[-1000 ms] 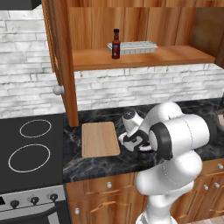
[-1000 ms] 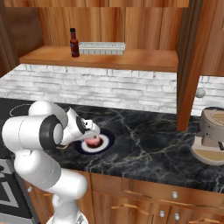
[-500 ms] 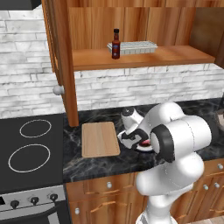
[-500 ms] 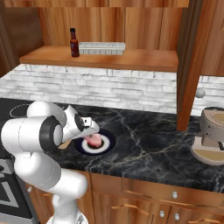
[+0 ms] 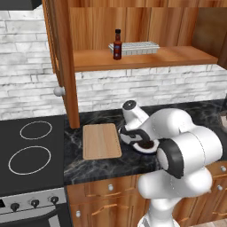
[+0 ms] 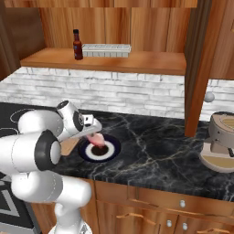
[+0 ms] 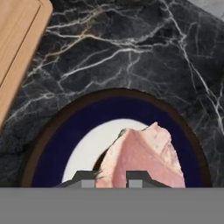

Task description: Pick the steak from the plate and place it on the cutting board. Then pick the condiment bottle from the cabinet and place it next to the cutting board.

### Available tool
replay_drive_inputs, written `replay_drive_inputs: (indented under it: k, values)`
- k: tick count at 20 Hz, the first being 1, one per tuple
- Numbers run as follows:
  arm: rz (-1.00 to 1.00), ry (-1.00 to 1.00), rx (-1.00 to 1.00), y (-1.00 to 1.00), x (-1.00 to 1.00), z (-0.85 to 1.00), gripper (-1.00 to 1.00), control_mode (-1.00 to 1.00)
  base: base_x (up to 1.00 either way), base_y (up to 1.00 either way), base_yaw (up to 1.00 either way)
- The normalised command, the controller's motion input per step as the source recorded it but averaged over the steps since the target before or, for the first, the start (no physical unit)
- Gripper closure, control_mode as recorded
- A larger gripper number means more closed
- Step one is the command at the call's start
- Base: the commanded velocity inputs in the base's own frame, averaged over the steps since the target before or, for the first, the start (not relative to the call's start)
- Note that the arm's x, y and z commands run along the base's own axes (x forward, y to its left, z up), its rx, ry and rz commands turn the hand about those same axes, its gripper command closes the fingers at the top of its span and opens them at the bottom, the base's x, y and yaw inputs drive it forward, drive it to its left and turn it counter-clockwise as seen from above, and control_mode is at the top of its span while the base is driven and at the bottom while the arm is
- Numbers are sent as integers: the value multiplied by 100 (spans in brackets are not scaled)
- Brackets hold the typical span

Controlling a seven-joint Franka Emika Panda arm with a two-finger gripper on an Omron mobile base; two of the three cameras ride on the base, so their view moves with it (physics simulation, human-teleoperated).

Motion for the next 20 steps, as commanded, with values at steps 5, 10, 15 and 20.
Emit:
replay_drive_inputs:
  k: [5,10,15,20]
  values:
    - [0,-6,0,28,-3,43,100,-100,0,0,0]
    - [0,-5,0,38,-2,17,100,-100,0,0,0]
    - [0,-4,0,48,0,11,100,-100,0,0,0]
    - [0,-3,0,54,-1,4,100,-100,0,0,0]
